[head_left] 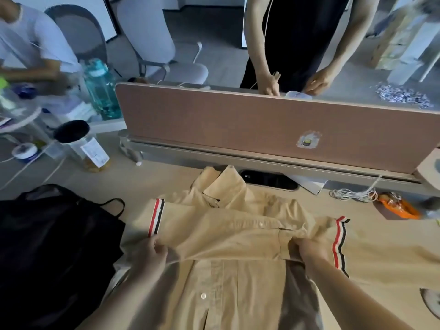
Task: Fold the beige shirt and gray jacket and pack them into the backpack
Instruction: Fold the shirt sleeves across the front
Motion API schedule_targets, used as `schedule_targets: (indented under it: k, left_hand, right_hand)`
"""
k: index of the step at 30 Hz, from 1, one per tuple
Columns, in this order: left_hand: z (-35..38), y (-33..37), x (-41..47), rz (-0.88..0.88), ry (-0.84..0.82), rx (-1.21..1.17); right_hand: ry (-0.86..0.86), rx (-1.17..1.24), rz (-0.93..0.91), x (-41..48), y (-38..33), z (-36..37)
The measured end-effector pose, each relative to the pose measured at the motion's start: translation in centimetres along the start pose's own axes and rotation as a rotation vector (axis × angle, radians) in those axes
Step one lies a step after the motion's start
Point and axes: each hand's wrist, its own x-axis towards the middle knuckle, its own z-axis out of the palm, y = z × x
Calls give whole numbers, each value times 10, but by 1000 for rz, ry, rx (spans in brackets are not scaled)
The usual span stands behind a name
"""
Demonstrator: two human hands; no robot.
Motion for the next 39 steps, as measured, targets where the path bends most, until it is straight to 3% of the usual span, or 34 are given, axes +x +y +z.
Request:
schedule_targets:
  k: [4,8,12,16,19,21,24,26,30,35,39]
  left_hand:
    - [7,6,6,194,8,480]
    - [17,22,11,354,-52,689]
    - [29,20,22,361,-145,706]
    - [24,-8,45,264,-214,723]
    - [23,-3,54,373,-102,738]
    - [27,25,45,481,-104,692]
    - [45,48,31,576,-161,776]
    - [56,32,47,509,-188,790]
    - [63,-1,80,566,-159,717]
    - [70,-2,83,603,-107,674]
    - [66,0,82,579,-152,703]
  right_hand:
    - [27,-31,-81,-7,-14,-1]
    - [-21,-19,-257,-25,-27,-4]
    - [-44,-12,-205,-4,1,1]
    - [27,-185,-192,4,10,0]
    - [270,-348,-238,-10,-3,6]
    - [412,-536,-438,-31,-8,18]
    - [219,-894,-769,-49,3,52]
    - [110,-1092,-845,-42,11,72]
    - [131,-1161,-683,-5,27,79]
    - [206,-1190,-704,14,46,81]
    - [84,-1192,-647,14,37,78]
